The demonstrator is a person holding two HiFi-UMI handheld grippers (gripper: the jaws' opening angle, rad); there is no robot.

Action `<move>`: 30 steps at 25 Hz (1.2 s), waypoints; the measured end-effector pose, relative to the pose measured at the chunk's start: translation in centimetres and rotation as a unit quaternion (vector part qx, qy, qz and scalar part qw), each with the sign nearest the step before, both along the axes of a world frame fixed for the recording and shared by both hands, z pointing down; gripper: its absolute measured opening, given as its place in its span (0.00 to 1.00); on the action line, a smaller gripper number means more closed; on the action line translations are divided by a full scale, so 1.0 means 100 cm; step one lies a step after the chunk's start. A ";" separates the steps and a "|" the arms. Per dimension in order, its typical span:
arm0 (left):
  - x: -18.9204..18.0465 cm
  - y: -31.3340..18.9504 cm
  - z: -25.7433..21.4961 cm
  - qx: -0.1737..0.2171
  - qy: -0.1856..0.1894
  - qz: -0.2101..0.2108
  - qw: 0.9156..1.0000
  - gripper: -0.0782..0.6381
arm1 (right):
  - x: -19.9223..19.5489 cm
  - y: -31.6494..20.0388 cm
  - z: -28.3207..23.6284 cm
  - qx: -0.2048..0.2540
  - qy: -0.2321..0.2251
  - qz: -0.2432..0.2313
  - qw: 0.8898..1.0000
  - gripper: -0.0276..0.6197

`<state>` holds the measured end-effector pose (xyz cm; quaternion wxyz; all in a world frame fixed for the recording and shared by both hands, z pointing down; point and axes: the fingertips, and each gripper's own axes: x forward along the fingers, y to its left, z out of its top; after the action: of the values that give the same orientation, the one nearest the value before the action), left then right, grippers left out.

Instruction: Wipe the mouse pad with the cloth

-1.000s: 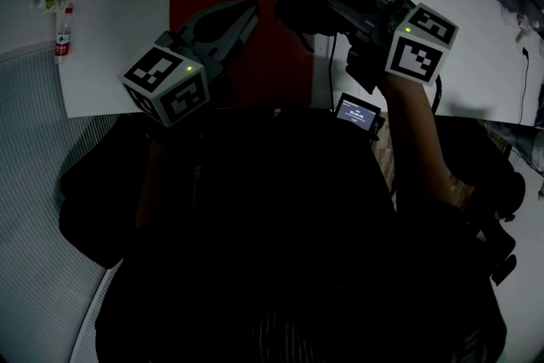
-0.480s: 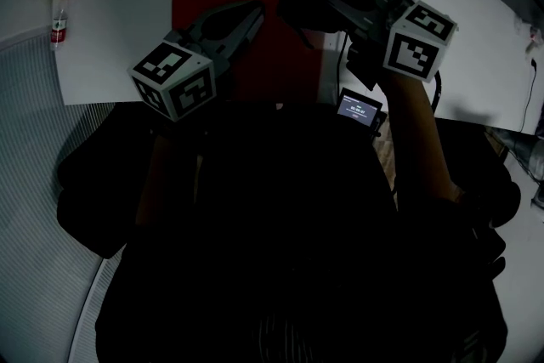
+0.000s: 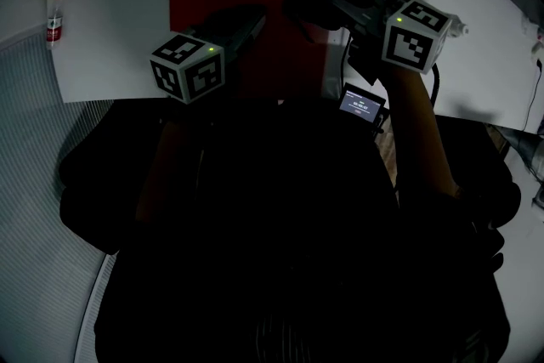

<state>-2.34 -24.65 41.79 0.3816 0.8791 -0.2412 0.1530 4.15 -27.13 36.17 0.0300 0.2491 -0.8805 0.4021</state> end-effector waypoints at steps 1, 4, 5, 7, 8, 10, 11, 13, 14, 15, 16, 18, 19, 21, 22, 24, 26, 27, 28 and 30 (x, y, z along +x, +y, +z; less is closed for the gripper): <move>-0.002 -0.001 0.012 -0.010 -0.006 -0.002 1.000 0.12 | 0.000 0.001 0.004 -0.004 0.000 -0.001 1.000 0.10; -0.006 0.000 0.042 -0.038 -0.019 -0.005 0.999 0.12 | -0.001 0.001 0.015 -0.011 -0.001 -0.001 1.000 0.10; -0.007 0.001 0.051 -0.045 -0.023 -0.004 0.999 0.12 | -0.001 0.000 0.017 -0.013 0.001 -0.002 1.000 0.10; -0.008 0.004 0.072 -0.061 -0.036 0.000 0.997 0.12 | -0.002 -0.002 0.022 -0.020 0.016 -0.007 1.000 0.10; -0.009 0.006 0.083 -0.070 -0.044 0.003 0.997 0.12 | -0.002 -0.004 0.025 -0.021 0.024 -0.009 0.999 0.10; -0.011 0.014 0.112 -0.093 -0.068 0.012 0.993 0.12 | -0.003 -0.007 0.032 -0.025 0.023 -0.008 0.999 0.10; -0.014 0.020 0.128 -0.106 -0.084 0.019 0.991 0.12 | -0.003 -0.007 0.036 -0.031 0.021 -0.007 0.999 0.10; -0.018 0.029 0.154 -0.127 -0.115 0.032 0.985 0.12 | -0.004 -0.009 0.043 -0.038 0.028 -0.009 0.999 0.10; -0.019 0.031 0.163 -0.134 -0.125 0.038 0.982 0.12 | -0.004 -0.010 0.046 -0.041 0.034 -0.012 0.999 0.10; -0.020 0.033 0.171 -0.139 -0.134 0.044 0.980 0.12 | -0.003 -0.010 0.050 -0.044 0.037 -0.014 0.998 0.10; -0.020 0.036 0.177 -0.140 -0.140 0.052 0.979 0.12 | -0.003 -0.010 0.054 -0.049 0.039 -0.015 0.998 0.10; -0.017 0.041 0.182 -0.133 -0.144 0.072 0.978 0.12 | 0.001 -0.009 0.066 -0.059 0.040 -0.017 0.997 0.10; -0.015 0.044 0.185 -0.133 -0.145 0.079 0.977 0.12 | 0.003 -0.009 0.073 -0.063 0.043 -0.018 0.997 0.10; -0.020 0.045 0.196 -0.138 -0.167 0.087 0.972 0.12 | 0.006 -0.012 0.085 -0.068 0.055 -0.020 0.996 0.10; -0.026 0.044 0.202 -0.138 -0.187 0.090 0.969 0.12 | 0.008 -0.013 0.090 -0.070 0.058 -0.021 0.996 0.10; -0.035 0.041 0.209 -0.129 -0.224 0.105 0.960 0.12 | 0.008 -0.014 0.098 -0.078 0.062 -0.020 0.995 0.10; -0.038 0.040 0.214 -0.103 -0.256 0.134 0.952 0.12 | 0.008 -0.011 0.108 -0.084 0.071 -0.021 0.994 0.10; -0.040 0.040 0.219 -0.093 -0.271 0.149 0.947 0.12 | 0.008 -0.010 0.112 -0.088 0.077 -0.024 0.993 0.10; -0.042 0.042 0.226 -0.089 -0.283 0.160 0.942 0.12 | 0.007 -0.009 0.116 -0.091 0.083 -0.026 0.992 0.10; -0.046 0.046 0.237 -0.097 -0.295 0.164 0.936 0.12 | 0.006 -0.008 0.125 -0.093 0.094 -0.029 0.991 0.10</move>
<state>-6.91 -20.06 65.47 0.3461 0.7803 -0.1796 0.4889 4.72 -27.94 48.64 0.1472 0.2566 -0.8395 0.4559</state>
